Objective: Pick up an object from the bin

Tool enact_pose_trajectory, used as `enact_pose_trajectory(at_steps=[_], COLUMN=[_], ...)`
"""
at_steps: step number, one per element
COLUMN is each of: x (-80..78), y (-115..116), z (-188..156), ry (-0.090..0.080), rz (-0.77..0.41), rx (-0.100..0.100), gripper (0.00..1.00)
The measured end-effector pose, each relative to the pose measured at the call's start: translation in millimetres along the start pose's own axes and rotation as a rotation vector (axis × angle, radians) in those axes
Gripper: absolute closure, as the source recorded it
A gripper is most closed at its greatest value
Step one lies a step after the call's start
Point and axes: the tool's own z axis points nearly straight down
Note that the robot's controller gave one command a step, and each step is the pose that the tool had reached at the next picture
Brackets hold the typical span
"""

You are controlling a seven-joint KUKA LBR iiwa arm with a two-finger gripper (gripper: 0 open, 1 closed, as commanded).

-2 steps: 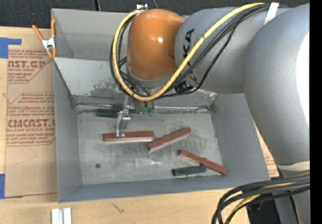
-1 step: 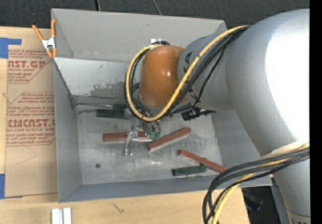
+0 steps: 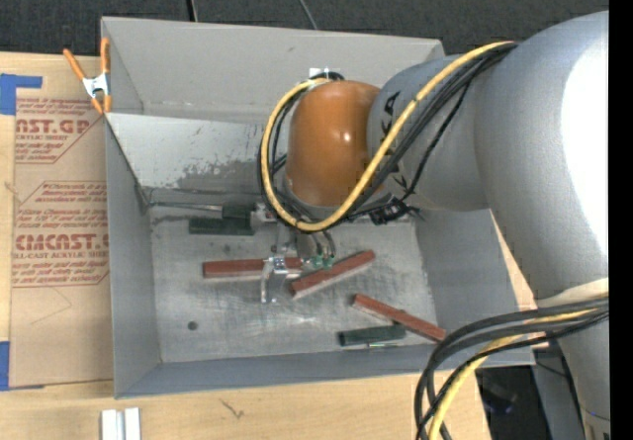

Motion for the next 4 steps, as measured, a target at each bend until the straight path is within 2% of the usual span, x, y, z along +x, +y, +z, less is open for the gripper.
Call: enact_pose_trajectory(at_steps=[1, 2, 3, 4], x=[21.6, 14.4, 14.7, 14.7], y=[-5, -30, -69, -69], z=[2, 32, 29, 29], ry=[-0.001, -0.003, 0.001, 0.001], rz=[0.173, 0.132, 0.137, 0.137], rx=[-0.001, -0.004, -0.005, -0.005], gripper=[0.00, 0.00, 1.00, 1.00])
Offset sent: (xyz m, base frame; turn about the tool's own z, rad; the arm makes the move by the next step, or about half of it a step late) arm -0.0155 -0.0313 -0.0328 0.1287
